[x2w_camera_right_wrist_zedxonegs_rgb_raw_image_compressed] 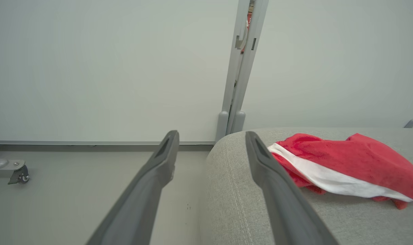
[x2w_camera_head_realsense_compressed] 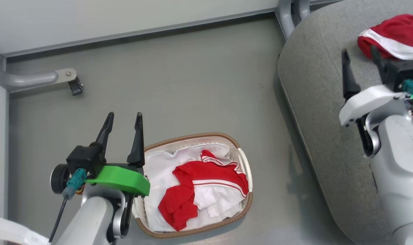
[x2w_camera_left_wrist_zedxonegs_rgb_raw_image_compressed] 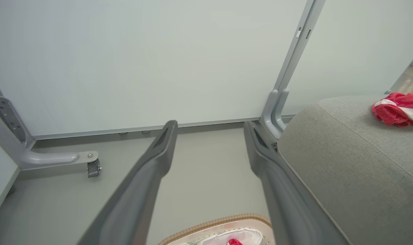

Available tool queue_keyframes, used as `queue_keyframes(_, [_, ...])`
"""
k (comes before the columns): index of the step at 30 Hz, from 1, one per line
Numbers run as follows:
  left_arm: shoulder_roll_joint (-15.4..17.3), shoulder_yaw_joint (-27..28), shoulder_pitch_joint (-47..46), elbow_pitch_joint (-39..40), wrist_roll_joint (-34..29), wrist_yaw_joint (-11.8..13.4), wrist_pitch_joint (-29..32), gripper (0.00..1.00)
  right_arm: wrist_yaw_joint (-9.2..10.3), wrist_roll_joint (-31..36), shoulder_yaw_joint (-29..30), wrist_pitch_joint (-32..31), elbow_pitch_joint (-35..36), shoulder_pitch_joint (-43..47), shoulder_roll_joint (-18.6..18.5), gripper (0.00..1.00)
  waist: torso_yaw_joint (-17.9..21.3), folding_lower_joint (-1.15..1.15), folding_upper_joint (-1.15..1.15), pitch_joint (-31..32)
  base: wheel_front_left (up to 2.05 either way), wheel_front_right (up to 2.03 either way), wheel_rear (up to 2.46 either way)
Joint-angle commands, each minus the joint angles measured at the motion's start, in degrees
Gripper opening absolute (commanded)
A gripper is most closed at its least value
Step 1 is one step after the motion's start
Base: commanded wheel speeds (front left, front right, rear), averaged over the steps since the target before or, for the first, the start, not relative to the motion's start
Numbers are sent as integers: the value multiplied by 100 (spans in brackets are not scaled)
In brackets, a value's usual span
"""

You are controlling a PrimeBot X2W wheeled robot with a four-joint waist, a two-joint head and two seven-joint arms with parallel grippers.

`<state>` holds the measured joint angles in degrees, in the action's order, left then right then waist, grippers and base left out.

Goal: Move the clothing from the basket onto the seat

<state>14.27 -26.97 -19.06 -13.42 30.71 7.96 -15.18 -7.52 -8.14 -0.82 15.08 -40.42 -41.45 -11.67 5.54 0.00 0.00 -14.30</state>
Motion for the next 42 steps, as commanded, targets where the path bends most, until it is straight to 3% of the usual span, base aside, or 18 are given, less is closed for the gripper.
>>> queue_keyframes(1, [-32,165,243,10,-95,-33,5,100,6,-45,-32,12,140,271,92,100,-319,0,0,385,0,0,0])
queue_keyframes(12, [-406,1366,1601,202,-461,-235,5,100,7,244,179,13,1435,2050,790,100,-694,0,0,870,0,0,0])
queue_keyframes(20, [-629,1706,2033,206,-732,-479,4,100,7,14,-244,13,2028,3067,862,100,-750,0,0,1064,0,0,0])
queue_keyframes(42, [-932,1959,2183,-62,-1049,-851,4,100,6,-205,-428,13,2209,3508,866,100,-638,0,0,1296,0,0,0])
